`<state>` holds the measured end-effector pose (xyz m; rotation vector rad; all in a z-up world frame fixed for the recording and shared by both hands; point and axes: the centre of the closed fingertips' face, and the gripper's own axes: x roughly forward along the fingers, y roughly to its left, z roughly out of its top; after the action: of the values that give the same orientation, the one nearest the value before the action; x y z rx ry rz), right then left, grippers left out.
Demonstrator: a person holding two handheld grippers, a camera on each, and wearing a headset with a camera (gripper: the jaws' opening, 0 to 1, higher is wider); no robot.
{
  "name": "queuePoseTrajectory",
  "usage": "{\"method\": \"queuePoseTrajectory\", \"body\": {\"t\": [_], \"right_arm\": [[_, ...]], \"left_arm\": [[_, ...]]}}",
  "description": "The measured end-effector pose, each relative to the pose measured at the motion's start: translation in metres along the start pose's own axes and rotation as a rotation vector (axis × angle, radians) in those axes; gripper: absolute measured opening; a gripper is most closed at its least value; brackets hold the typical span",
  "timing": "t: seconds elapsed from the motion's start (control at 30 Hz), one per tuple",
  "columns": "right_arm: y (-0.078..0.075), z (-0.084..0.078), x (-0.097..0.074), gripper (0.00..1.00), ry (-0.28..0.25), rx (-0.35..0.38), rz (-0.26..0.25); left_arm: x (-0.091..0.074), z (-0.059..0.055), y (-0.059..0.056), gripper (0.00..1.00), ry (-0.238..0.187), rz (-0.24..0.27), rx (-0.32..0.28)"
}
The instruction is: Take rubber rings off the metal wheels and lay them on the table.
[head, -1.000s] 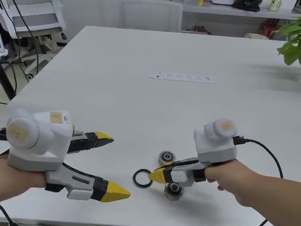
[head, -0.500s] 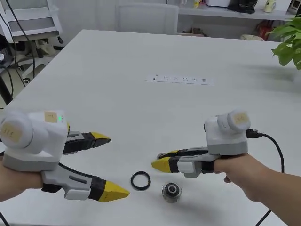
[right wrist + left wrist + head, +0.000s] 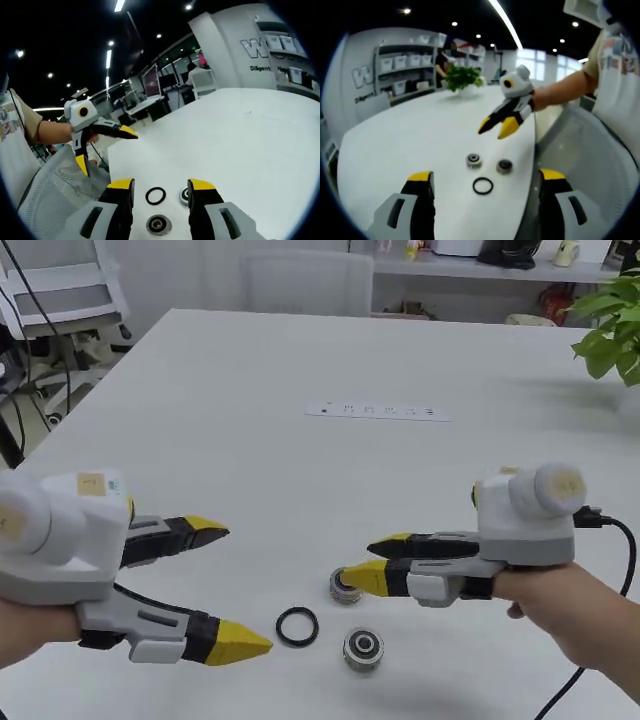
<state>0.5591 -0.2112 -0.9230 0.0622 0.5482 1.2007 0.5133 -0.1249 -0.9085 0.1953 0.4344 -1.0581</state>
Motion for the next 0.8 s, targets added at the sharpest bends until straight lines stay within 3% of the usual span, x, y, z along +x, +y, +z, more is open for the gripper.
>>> {"method": "queuePoseTrajectory", "body": {"t": [0.2, 0.37, 0.67, 0.8], "right_arm": [[0.008, -0.001, -0.013, 0.49, 0.011, -0.085, -0.001], [0.01, -0.004, -0.024, 0.57, 0.011, -0.142, -0.031], [0.014, -0.01, -0.043, 0.64, 0.031, -0.221, -0.067], [0.017, -0.011, -0.05, 0.71, 0.029, -0.254, -0.097]], "left_arm": [[-0.002, 0.004, -0.003, 0.89, -0.021, 0.001, -0.017], [-0.003, 0.008, -0.005, 0.94, -0.03, 0.018, -0.003], [-0.01, 0.011, -0.007, 0.96, -0.053, 0.03, -0.023], [-0.014, 0.013, -0.009, 0.97, -0.062, 0.041, -0.025]]}}
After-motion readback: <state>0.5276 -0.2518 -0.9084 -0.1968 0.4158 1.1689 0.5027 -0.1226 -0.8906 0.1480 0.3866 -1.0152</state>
